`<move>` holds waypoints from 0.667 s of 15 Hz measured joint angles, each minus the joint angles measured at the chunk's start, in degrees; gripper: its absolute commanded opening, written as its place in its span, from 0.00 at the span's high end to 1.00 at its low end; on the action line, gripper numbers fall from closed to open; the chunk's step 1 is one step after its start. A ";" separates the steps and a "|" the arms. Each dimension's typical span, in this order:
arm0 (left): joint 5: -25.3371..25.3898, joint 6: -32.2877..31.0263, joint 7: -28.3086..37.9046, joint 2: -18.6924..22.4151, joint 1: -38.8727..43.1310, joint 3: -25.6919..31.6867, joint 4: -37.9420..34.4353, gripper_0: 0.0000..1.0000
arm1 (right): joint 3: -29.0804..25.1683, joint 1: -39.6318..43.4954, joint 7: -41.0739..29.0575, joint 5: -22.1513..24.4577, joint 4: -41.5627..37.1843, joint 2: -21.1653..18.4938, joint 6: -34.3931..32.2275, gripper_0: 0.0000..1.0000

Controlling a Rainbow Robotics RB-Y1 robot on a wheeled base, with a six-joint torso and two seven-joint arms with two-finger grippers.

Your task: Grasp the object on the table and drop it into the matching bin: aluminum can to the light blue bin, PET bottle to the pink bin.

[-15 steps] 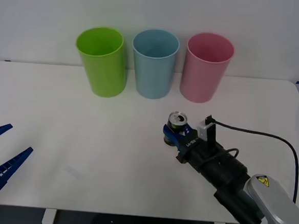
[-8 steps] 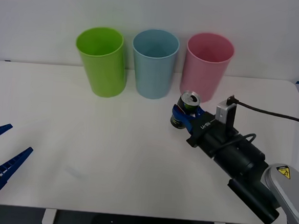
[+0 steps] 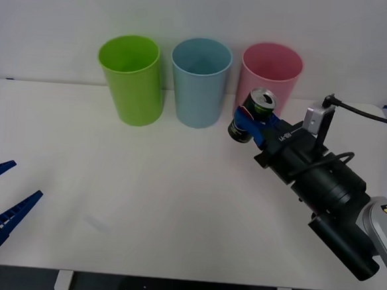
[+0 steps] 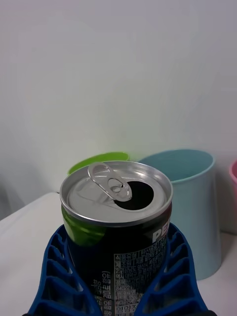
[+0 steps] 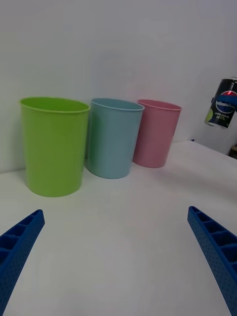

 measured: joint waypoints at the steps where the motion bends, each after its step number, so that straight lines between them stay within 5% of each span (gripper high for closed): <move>1: 0.00 0.00 0.00 0.00 0.00 0.00 0.00 0.00 | -0.18 -1.03 -1.59 0.08 -0.25 -0.48 0.03 1.00; 10: 0.00 0.00 0.00 0.00 0.00 0.00 0.00 0.00 | -1.71 -13.72 -8.62 1.91 3.81 -3.78 0.35 1.00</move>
